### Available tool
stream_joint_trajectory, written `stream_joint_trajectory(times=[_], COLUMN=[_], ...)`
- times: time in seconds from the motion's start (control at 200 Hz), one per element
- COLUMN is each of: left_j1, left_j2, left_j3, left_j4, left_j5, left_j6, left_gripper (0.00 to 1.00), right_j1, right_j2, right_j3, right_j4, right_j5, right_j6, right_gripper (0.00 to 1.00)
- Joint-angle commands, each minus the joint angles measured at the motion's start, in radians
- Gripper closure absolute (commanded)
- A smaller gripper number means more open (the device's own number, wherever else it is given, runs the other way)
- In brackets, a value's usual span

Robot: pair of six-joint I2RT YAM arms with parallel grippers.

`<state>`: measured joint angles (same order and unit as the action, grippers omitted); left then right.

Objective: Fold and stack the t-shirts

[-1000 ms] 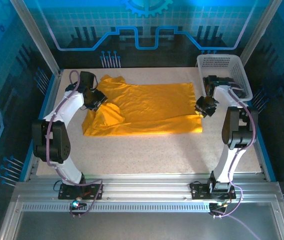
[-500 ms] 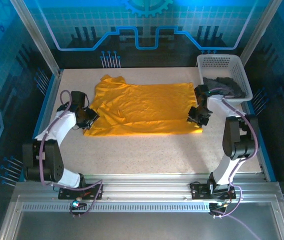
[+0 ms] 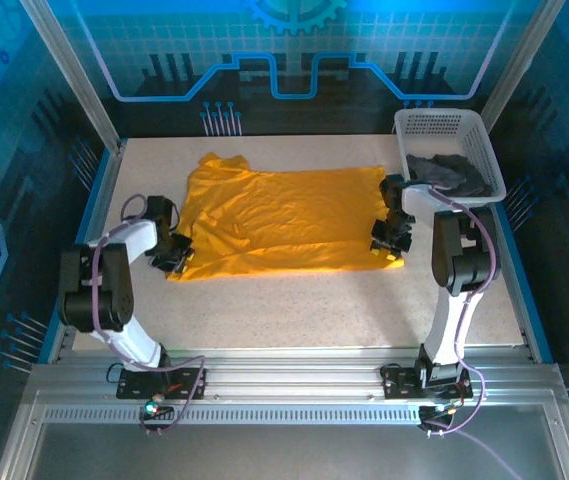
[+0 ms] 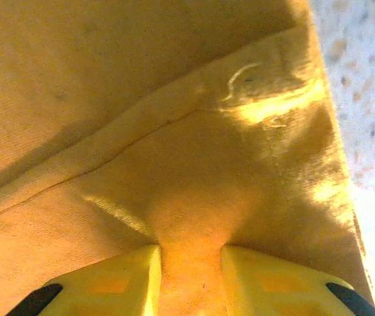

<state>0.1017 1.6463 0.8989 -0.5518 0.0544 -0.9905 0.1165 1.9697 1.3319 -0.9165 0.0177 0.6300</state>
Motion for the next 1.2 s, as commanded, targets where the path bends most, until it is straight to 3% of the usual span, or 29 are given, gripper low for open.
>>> stream_joint_trajectory(times=[0.0, 0.145, 0.265, 0.35, 0.425, 0.485, 0.585, 0.655, 0.86, 1.195], left_j1=[0.029, 0.114, 0.111, 0.055, -0.035, -0.125, -0.268, -0.344, -0.444, -0.473], left_j2=[-0.089, -0.203, -0.251, -0.298, -0.324, -0.32, -0.262, -0.168, 0.05, 0.19], left_j3=[-0.116, -0.2, -0.132, -0.044, 0.026, 0.076, 0.118, 0.163, 0.268, 0.341], left_j4=[-0.131, -0.16, -0.211, -0.274, -0.303, -0.3, -0.181, -0.155, -0.117, -0.188], left_j5=[-0.068, -0.084, -0.139, -0.229, -0.308, -0.337, -0.261, -0.202, -0.108, -0.198], left_j6=[-0.043, 0.019, 0.099, 0.106, 0.108, 0.111, 0.165, 0.205, 0.28, 0.32], left_gripper=[0.76, 0.76, 0.68, 0.58, 0.57, 0.57, 0.59, 0.59, 0.6, 0.69], right_j1=[0.03, 0.07, 0.102, 0.117, 0.13, 0.144, 0.156, 0.173, 0.186, 0.176], right_j2=[-0.041, -0.169, -0.253, -0.296, -0.337, -0.374, -0.41, -0.4, -0.374, -0.417], right_j3=[-0.103, -0.254, -0.291, -0.245, -0.195, -0.176, -0.181, -0.165, -0.135, -0.196], right_j4=[-0.082, -0.056, -0.018, -0.013, 0.011, 0.089, 0.287, 0.341, 0.332, 0.34], right_j5=[-0.022, -0.076, -0.109, -0.084, -0.072, -0.135, -0.375, -0.454, -0.45, -0.453], right_j6=[0.033, 0.104, 0.129, 0.108, 0.067, 0.011, -0.072, -0.093, -0.091, -0.079], right_gripper=[0.68, 0.67, 0.62, 0.55, 0.49, 0.46, 0.46, 0.46, 0.46, 0.46])
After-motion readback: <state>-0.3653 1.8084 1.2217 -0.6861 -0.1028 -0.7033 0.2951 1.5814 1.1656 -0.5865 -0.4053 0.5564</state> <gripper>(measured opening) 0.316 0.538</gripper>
